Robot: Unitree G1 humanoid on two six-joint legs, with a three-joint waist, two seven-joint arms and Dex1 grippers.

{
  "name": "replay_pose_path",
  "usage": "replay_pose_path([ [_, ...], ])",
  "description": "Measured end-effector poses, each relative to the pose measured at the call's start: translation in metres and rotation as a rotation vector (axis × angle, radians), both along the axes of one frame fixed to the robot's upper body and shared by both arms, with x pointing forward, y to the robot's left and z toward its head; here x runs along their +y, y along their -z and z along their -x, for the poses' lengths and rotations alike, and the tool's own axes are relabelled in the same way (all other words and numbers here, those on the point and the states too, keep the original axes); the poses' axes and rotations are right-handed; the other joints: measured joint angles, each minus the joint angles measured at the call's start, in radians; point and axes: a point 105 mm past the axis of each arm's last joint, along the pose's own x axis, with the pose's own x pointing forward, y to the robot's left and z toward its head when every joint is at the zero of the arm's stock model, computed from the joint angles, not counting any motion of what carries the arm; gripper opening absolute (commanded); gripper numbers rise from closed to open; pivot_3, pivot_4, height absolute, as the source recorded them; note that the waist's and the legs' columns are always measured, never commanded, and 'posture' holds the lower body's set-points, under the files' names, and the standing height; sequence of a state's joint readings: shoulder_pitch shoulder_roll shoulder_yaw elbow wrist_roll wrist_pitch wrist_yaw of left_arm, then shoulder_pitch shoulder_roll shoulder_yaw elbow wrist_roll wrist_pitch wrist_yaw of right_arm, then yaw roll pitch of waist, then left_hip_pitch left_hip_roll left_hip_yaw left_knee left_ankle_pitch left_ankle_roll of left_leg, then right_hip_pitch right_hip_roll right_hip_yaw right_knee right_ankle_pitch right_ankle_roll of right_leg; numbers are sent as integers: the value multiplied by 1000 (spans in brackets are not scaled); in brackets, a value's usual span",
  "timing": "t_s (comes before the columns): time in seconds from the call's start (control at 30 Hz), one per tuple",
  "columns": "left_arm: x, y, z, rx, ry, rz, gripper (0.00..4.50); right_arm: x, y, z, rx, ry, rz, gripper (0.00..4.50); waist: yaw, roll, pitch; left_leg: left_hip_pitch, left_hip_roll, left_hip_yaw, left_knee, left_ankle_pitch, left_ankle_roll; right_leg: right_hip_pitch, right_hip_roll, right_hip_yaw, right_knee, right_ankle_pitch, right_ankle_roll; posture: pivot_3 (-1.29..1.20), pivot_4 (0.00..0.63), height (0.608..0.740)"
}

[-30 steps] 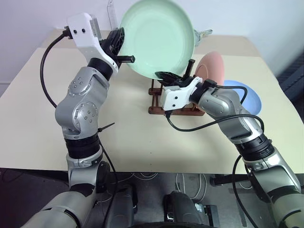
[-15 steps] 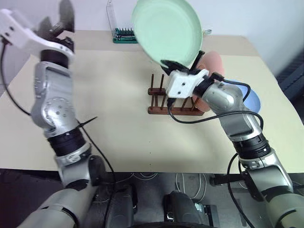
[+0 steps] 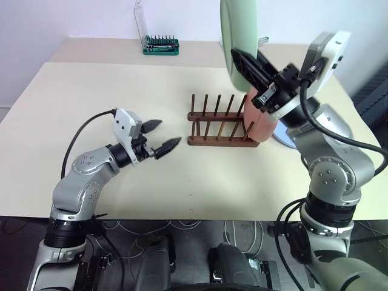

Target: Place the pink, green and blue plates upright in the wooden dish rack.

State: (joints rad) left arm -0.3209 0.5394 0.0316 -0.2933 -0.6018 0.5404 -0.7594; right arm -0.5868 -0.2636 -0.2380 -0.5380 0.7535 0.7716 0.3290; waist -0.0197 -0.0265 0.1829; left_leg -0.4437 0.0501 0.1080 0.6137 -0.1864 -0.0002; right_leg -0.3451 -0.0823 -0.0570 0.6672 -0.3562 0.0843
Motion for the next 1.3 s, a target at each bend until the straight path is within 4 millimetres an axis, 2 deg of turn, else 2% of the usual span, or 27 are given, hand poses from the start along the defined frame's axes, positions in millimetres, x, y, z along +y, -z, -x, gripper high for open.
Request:
replay_pose_path([
  [0.2,-11,4,9,54,94,28,4472,-3,24,-3,151,3,-47,0,2,1,0,-1,0,0,0,0,0,-1,0,0,0,0,0,0,150,732],
  [0.77,-19,5,11,66,125,48,4472,-17,39,-23,300,57,-166,0,3,1,0,-1,0,1,0,0,0,-2,1,1,0,0,0,0,150,732],
  [0.93,-19,6,12,67,129,49,4472,-19,49,-36,376,85,-208,0,3,1,0,-1,0,1,0,0,0,-2,1,1,0,0,0,0,150,732],
  [1.07,-17,8,12,60,128,51,4500,-19,47,-40,384,99,-213,1544,3,1,0,-3,0,1,0,0,0,-4,1,1,0,0,0,0,150,732],
  [1.23,-14,15,12,67,119,50,4500,-20,47,-40,385,106,-207,4018,3,1,0,-4,0,1,0,0,0,-4,1,1,0,0,0,0,150,732],
  [1.3,-14,15,12,65,122,54,4500,-21,47,-41,383,119,-189,4018,3,1,0,-4,0,1,0,0,0,-5,1,1,0,0,0,0,150,732],
])
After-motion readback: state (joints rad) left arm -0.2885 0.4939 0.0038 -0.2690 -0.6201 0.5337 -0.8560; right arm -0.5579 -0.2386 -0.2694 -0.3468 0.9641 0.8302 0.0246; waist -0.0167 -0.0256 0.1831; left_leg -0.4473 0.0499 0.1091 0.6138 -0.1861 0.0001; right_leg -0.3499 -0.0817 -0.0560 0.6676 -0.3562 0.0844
